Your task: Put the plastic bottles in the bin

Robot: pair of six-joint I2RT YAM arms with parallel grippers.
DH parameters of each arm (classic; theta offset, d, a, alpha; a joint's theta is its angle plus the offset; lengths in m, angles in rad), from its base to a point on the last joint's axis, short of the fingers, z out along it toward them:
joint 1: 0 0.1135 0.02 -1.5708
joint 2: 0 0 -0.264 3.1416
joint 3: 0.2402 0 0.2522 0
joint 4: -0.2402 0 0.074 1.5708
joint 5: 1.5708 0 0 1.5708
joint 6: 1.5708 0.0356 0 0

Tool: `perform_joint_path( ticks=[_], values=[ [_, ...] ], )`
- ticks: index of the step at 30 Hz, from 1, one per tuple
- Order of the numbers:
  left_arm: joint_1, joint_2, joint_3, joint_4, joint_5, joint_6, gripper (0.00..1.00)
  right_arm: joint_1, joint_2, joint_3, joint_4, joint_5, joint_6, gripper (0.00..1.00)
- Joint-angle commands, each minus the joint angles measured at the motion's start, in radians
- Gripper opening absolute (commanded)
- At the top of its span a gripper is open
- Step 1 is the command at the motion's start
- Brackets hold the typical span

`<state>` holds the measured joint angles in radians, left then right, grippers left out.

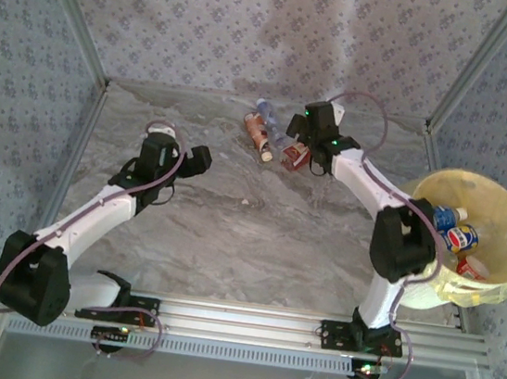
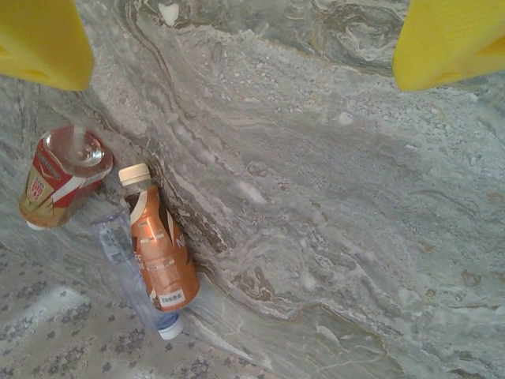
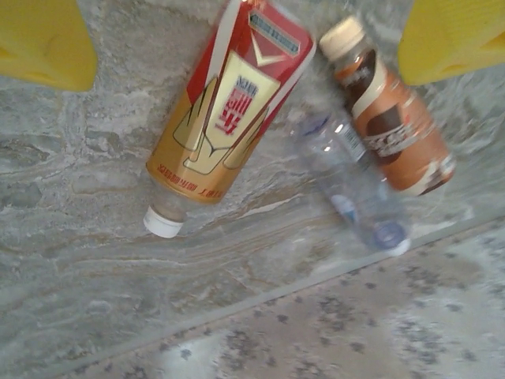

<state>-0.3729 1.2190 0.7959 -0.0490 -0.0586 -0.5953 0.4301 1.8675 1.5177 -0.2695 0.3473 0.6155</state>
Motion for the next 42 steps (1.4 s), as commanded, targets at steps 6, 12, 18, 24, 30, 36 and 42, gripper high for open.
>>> perform_joint_path(
  ticks=[6, 12, 18, 24, 30, 36, 42],
  values=[
    [0.012, -0.054, -0.018, -0.033, 0.002, 0.037, 0.98, -0.027, 0.226, 0.187, -0.125, 0.058, 0.294, 0.99],
    [0.023, -0.056, -0.023, -0.041, -0.005, 0.038, 0.98, -0.028, 0.375, 0.322, -0.201, 0.031, 0.29, 0.99],
    [0.026, -0.054, -0.03, -0.045, -0.012, 0.038, 0.98, -0.024, 0.435, 0.363, -0.256, 0.041, 0.282, 0.88],
    [0.028, -0.048, -0.033, -0.042, -0.015, 0.033, 0.98, -0.03, 0.389, 0.262, -0.187, 0.013, 0.294, 0.71],
    [0.028, -0.047, -0.033, -0.04, -0.017, 0.025, 0.98, -0.03, 0.21, 0.057, 0.039, -0.014, 0.183, 0.56],
    [0.027, -0.047, -0.037, -0.027, -0.01, 0.012, 0.98, -0.007, -0.039, -0.112, 0.183, -0.027, -0.045, 0.5],
    [0.027, -0.037, -0.039, -0.011, -0.001, -0.006, 0.98, 0.02, -0.305, -0.247, 0.275, -0.088, -0.246, 0.46]
  ],
)
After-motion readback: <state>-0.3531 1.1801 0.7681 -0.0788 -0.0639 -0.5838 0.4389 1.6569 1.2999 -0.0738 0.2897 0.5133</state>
